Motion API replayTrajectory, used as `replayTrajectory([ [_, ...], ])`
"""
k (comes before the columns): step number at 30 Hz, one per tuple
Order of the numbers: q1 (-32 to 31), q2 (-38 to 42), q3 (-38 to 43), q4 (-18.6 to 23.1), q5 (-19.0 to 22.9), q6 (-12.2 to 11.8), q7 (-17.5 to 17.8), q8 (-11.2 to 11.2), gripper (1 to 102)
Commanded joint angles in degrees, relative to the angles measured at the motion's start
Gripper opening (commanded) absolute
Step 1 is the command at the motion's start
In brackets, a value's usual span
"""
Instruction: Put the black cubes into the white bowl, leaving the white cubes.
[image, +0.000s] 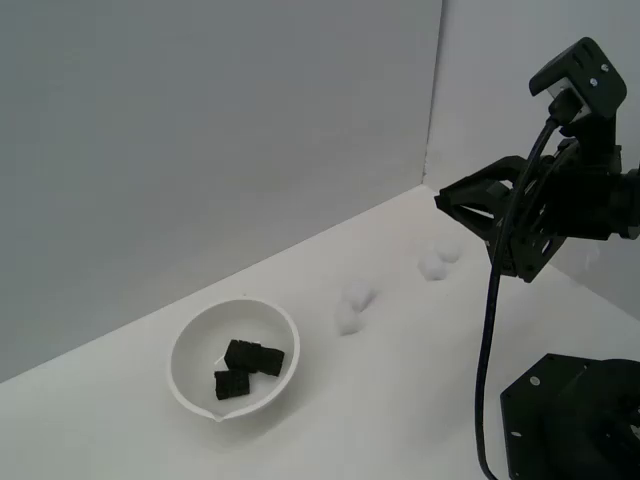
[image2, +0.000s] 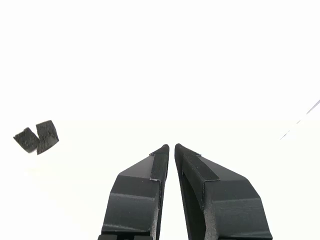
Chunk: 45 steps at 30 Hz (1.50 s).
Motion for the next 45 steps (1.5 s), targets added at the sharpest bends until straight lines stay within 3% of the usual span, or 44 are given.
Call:
replayTrajectory([
  [1,-0.35,2.64,2.90,0.09,0.18,-0.97,0.62,0.09,3],
  [17,-1.05,20.65,21.09,2.20,2.20,-0.97,3.43,-0.09,3],
  [45,-4.04,35.60,35.86,3.60,3.43,-0.97,6.15,-0.09,3],
])
